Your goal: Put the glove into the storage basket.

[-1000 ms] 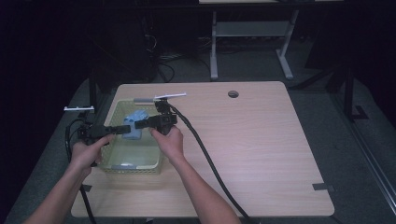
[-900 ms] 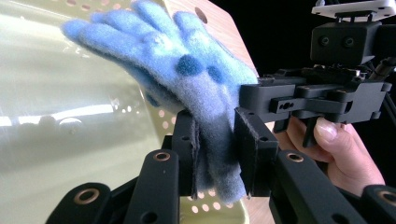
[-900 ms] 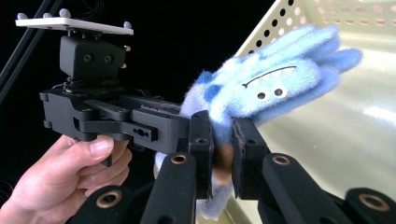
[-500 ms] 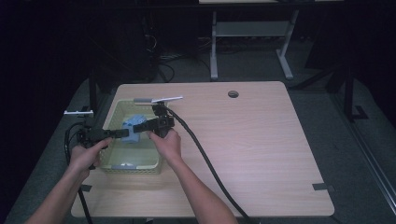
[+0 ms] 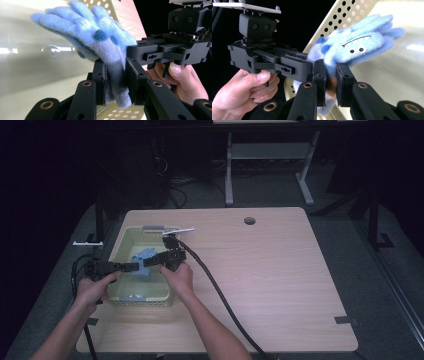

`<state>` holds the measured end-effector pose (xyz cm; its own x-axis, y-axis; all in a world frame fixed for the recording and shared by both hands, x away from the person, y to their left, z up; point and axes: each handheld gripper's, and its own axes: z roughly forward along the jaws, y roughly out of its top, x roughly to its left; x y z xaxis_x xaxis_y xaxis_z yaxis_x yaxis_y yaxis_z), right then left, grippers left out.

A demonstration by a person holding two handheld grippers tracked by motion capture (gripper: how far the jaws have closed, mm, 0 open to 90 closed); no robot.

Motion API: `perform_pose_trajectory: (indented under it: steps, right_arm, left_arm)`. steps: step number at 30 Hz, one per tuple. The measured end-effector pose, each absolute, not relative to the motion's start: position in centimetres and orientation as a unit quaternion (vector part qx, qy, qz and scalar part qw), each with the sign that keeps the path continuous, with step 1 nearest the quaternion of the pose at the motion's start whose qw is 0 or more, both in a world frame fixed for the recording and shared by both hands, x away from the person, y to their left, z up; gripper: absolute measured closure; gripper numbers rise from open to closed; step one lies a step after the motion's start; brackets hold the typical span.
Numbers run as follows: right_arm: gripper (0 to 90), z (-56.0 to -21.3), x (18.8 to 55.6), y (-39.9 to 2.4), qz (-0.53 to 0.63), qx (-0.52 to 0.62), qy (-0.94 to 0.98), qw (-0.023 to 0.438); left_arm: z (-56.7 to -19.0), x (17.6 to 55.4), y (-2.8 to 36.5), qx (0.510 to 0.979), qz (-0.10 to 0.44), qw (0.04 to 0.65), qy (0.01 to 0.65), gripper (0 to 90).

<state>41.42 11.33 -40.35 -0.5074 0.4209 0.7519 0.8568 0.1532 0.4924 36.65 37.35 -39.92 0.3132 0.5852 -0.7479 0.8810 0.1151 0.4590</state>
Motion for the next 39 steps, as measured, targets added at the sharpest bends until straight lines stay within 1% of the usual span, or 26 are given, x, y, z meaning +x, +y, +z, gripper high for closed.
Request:
perform_pose_trajectory:
  steps: [14,20,27,39]
  right_arm:
    - [80.0,-41.0,41.6,11.5,-0.467,-0.447,-0.729,0.226]
    - [80.0,-41.3,41.5,11.5,-0.463,-0.446,-0.732,0.225]
    - [79.6,-41.6,41.5,11.6,-0.458,-0.449,-0.735,0.221]
    - [77.4,-41.6,41.3,11.8,-0.45,-0.452,-0.741,0.208]
  left_arm:
    - [-40.4,36.8,37.1,0.649,-0.153,0.475,0.574,70.7]
    - [-41.3,36.8,37.4,0.639,-0.171,0.479,0.577,72.4]
    - [-41.5,36.8,37.3,0.641,-0.166,0.475,0.579,74.7]
    - [-41.7,36.7,37.4,0.641,-0.164,0.476,0.58,75.5]
